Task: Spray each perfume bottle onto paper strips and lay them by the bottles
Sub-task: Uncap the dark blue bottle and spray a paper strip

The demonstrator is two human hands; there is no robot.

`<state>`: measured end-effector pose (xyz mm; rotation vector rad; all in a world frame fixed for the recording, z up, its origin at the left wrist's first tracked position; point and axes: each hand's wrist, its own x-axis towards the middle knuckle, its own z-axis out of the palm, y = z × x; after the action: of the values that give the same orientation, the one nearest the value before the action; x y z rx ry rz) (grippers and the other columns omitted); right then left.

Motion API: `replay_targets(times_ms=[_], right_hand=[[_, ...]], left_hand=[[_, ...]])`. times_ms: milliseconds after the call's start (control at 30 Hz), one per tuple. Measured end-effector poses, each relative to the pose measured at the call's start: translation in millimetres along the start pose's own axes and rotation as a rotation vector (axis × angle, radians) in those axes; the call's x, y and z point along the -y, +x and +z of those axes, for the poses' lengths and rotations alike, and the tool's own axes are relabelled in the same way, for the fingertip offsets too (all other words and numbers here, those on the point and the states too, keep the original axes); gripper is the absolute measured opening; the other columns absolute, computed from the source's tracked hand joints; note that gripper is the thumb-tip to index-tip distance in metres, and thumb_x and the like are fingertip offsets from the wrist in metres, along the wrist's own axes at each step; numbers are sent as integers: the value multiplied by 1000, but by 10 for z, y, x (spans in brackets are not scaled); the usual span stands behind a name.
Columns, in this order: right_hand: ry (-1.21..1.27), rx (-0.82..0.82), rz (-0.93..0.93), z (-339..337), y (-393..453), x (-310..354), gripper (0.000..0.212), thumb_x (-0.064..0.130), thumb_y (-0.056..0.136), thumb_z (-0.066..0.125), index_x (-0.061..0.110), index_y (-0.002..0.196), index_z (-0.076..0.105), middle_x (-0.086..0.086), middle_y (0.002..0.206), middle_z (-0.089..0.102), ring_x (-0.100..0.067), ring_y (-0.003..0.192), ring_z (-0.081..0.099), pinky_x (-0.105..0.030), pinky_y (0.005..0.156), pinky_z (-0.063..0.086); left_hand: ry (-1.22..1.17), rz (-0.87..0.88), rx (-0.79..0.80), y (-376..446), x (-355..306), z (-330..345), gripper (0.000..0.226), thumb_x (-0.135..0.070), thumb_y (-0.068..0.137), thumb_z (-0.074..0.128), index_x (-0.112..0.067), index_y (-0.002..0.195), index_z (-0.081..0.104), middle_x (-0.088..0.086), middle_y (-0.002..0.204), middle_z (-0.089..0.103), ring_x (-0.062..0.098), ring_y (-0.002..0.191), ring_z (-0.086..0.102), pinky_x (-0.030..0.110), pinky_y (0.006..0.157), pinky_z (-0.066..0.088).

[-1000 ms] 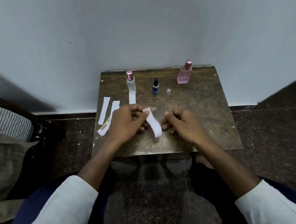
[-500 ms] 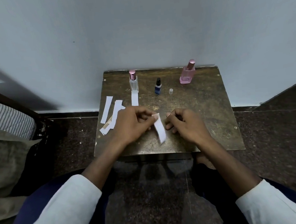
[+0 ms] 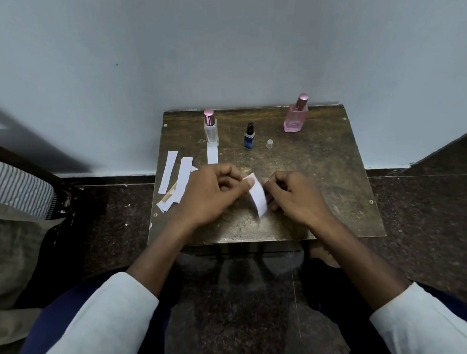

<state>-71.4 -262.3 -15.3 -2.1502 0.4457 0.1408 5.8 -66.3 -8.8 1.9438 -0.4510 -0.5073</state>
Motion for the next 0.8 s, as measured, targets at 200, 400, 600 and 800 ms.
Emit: replay_targets(times_ms=[200,400,600,800], right_hand=[[2,20,-5,-6,-16,8,27,25,107,59,21,84,74,11,71,78,-5,60,73,-16,63,48],[-23,17,2,-8,-6,6,27,31,107,60,23,85,74,14,69,77,-2,59,71,-16,63,49],[-53,22,-2,-28,-20,20,27,26,107,58,18,86,74,22,62,72,4,54,67,-10,57,42],[-63,13,-8,-3,6,-15,26,29,106,61,23,84,73,8,71,79,-8,62,73,-29,67,55]], left_hand=[[-601,27,207,-23,-144,-18,17,-26,98,76,-24,81,72,5,70,63,6,53,51,18,50,38],[347,17,85,30,117,23,17,-42,94,81,-27,88,75,-11,75,77,0,64,68,32,69,60],[-608,70,242,-23,-204,-50,21,-23,100,71,-26,80,76,-3,66,63,7,53,49,18,52,40],[339,33,40,47,43,-30,14,-39,98,77,-30,88,72,-10,76,77,6,64,65,29,67,53]])
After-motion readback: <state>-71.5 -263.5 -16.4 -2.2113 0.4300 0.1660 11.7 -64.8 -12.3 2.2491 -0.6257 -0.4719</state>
